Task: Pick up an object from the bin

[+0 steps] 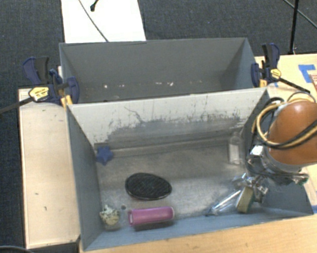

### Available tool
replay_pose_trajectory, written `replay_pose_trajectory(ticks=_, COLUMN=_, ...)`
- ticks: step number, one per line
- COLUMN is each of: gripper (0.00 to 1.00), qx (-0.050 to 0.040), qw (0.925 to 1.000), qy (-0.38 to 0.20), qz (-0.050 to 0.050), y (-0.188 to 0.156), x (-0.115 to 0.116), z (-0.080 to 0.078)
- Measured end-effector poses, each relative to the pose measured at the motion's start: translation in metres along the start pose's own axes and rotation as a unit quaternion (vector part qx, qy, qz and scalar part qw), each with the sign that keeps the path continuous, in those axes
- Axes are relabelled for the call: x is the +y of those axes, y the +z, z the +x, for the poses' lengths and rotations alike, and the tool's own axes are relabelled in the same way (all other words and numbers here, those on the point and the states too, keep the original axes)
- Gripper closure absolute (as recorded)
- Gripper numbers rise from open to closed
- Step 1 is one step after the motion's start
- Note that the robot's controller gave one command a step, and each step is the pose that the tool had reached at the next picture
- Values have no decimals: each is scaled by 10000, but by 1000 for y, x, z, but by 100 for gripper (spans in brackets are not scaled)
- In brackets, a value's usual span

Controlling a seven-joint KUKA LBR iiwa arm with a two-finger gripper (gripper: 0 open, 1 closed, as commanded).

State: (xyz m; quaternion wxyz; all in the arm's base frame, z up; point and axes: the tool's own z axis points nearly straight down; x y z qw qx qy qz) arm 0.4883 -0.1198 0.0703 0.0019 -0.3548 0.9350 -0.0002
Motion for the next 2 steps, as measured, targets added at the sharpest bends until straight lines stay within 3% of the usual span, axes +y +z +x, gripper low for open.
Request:
replay_pose_trajectory(ticks=1, gripper=100, qx=-12, qw=10000, qy=29, qz=28, y=-100, x=-3, z=5)
replay_pose_trajectory(ticks=2, gripper=100, qx=-10, qw=9999, qy=163, qz=29, y=-161, x=-8, z=11)
